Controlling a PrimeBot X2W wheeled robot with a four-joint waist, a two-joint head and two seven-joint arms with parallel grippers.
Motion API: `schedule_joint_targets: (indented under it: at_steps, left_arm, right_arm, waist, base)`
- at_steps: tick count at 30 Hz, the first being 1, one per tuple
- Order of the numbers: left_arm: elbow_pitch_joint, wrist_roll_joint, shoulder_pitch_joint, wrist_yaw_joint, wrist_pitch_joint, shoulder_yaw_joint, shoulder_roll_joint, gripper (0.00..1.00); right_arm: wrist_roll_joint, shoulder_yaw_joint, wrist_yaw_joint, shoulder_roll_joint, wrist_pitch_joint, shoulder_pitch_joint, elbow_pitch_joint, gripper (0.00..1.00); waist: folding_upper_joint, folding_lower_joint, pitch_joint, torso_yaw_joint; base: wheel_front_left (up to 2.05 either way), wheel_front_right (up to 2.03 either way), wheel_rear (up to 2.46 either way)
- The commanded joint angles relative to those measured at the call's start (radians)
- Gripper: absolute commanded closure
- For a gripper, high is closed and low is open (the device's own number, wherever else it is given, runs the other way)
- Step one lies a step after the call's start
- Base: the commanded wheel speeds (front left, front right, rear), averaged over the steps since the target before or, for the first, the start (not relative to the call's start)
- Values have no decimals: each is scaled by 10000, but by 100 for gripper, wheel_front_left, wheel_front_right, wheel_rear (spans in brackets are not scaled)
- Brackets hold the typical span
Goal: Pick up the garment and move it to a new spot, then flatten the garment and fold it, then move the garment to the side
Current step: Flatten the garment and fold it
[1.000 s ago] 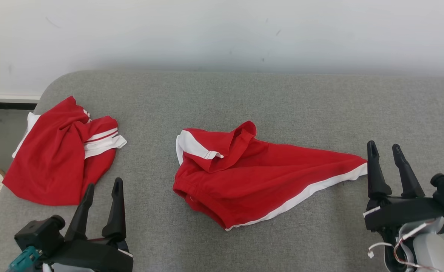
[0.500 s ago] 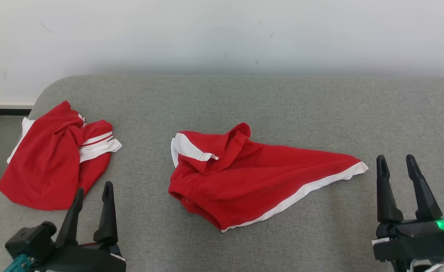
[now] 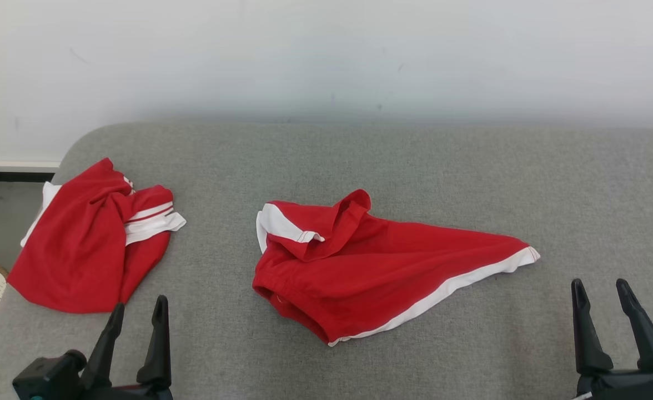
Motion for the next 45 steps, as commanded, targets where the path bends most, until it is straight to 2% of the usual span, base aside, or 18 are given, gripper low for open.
schedule_joint_targets:
  at_steps: [1,14,34,45]
  left_arm:
    - [-30,-52,147,-22,9,9,78,0]
    - [-80,-189,697,-6,594,-447,253,0]
    - [-211,-332,636,-162,1133,-724,427,0]
    - [-235,-407,498,-185,1097,-697,400,0]
  right_arm:
    - [-101,-44,31,-37,33,119,-56,0]
    - [-100,-223,32,-38,570,1242,121,0]
    - [-10,-206,32,-38,646,1233,257,0]
    - [58,-253,32,-38,652,1158,258,0]
  waist:
    - [0,0,-146,94]
    - [0,0,-972,449]
    - [0,0,-1003,437]
    - [0,0,-904,432]
  base:
    - [0,0,0]
    - [0,0,0]
    - [0,0,0]
    - [0,0,0]
